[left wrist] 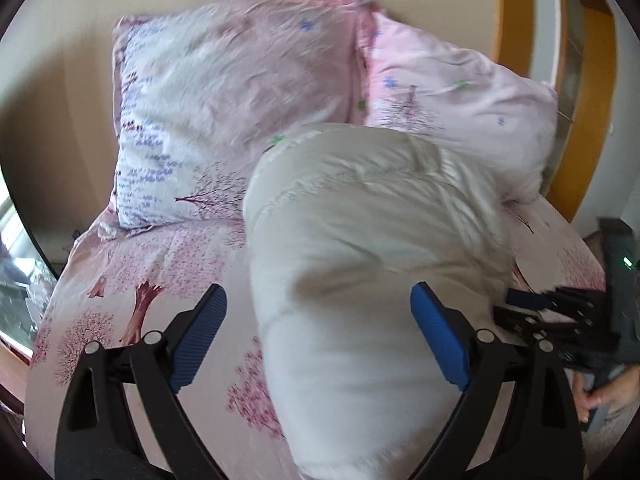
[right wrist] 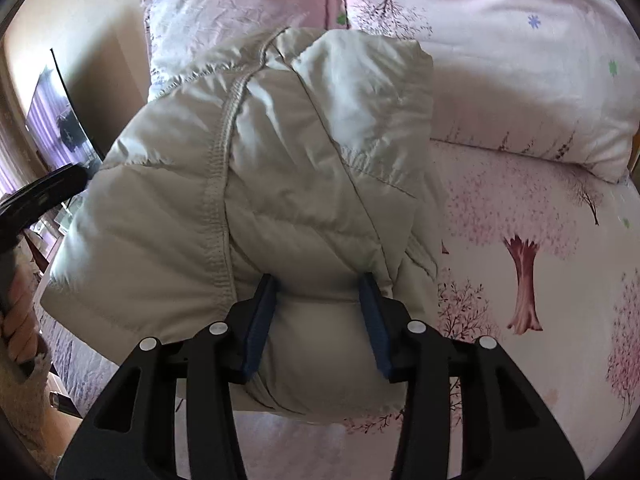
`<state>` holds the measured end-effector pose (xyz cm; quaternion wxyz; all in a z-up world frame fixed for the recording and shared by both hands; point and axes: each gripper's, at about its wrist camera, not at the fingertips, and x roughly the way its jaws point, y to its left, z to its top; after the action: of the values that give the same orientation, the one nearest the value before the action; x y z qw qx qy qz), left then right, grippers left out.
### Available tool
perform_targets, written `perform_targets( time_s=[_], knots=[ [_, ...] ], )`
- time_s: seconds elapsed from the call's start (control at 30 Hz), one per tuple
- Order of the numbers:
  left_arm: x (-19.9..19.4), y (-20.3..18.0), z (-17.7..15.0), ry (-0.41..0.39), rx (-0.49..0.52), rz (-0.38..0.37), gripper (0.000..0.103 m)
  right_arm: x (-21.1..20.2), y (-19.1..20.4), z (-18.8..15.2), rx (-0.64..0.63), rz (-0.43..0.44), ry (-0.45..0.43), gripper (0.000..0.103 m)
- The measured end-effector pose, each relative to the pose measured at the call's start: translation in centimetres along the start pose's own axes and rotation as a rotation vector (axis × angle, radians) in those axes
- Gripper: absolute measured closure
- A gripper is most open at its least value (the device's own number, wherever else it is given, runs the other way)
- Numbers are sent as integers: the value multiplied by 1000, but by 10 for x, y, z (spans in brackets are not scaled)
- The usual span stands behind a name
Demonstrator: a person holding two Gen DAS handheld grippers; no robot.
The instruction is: Fold large clothes
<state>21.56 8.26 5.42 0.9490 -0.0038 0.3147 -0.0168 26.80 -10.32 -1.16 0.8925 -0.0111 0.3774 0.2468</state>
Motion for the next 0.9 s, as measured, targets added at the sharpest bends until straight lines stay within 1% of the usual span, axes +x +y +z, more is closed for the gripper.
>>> perform_targets(
  time_s=[0.07, 0.13, 0.17, 0.2, 0.27, 0.37, 0.4, 0.47, 0.53, 0.57, 0.63, 0.67, 0.7, 0.73, 0.77, 0.8, 0.9],
  knots=[
    [-2, -15, -4, 9, 43, -1, 7, 2, 0, -2, -3, -8, 0, 58],
    [4, -24, -8, 33, 74, -2, 6, 3, 0, -2, -4, -11, 1, 58],
    [13, -30, -12, 66, 92, 0, 6, 3, 1, -3, -5, -13, 3, 58],
    [20, -33, -16, 89, 97, -3, 5, 1, 2, -1, -5, -19, 10, 58],
    [28, -34, -21, 105, 98, 12, 4, -10, 4, 6, 5, -26, 17, 58],
    [33, -30, -22, 122, 70, -3, 3, -37, 4, 27, -2, -14, -80, 58],
    [34, -30, -23, 121, 70, -1, 3, -44, 2, 40, 3, -23, -113, 58],
    [35, -33, -25, 119, 75, 10, 3, -45, 1, 64, 6, -32, -134, 58],
    [36, -37, -28, 117, 72, 18, 3, -34, 0, 92, -1, -82, -134, 58],
    [36, -37, -29, 116, 67, 19, 3, -29, 0, 99, 2, -81, -125, 58],
    [37, -37, -30, 115, 62, 21, 2, -9, -5, 118, 11, -73, -77, 58],
    [37, -38, -30, 115, 61, 21, 2, 2, -4, 122, 2, -89, -43, 59],
    [38, -38, -30, 113, 61, 18, 2, 23, -7, 124, -6, -127, 29, 59],
    [38, -39, -30, 108, 65, 15, 2, 43, -10, 120, -4, -139, 100, 59],
    [38, -42, -30, 98, 75, 12, 2, 53, -13, 118, 1, -136, 127, 59],
    [37, -44, -29, 94, 82, 11, 2, 64, -18, 113, 15, -134, 152, 59],
    [40, -50, -26, 85, 96, 19, 2, 76, -27, 107, 48, -127, 176, 58]
  ],
)
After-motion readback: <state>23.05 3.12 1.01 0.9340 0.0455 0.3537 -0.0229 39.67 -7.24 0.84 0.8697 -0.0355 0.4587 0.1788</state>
